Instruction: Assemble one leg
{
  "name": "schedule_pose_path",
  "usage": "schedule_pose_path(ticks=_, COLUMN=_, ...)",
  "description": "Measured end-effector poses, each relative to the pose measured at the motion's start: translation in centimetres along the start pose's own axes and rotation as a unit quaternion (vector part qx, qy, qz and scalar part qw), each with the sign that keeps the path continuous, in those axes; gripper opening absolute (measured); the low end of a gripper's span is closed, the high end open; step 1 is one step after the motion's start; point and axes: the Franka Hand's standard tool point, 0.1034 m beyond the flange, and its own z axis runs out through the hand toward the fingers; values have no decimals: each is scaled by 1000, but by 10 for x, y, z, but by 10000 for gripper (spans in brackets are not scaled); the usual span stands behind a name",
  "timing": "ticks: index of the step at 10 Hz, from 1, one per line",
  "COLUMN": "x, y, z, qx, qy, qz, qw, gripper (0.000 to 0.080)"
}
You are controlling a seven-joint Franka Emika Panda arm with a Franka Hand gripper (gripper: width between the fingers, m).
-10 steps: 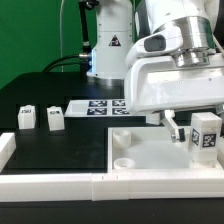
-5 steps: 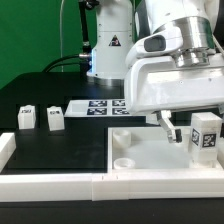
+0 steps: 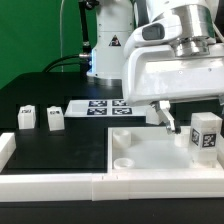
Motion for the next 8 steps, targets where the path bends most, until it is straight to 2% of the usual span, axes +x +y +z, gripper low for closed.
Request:
schedule_pose_path(ticks=1, x=2, y=0, z=-1, qx=4, qy=-17, qz=1, qw=1000, gripper=649)
schedule_pose_path(ticks=3, x=1, y=0, z=0, qx=3, qy=-13, qz=0, qw=1000, gripper=649)
schedule_pose_path(ticks=4, x=-6, y=-6, z=3, qx=18, qy=-65, qz=2, qw=998, gripper=649)
schedule_pose_path(ticks=7, x=2, y=-6, z=6, qx=48, qy=-196, qz=14, qw=979, gripper=649)
schedule_pose_path(ticks=8, x=-1, y=-10, z=5, qx=59, qy=-251, qz=16, qw=966, gripper=649)
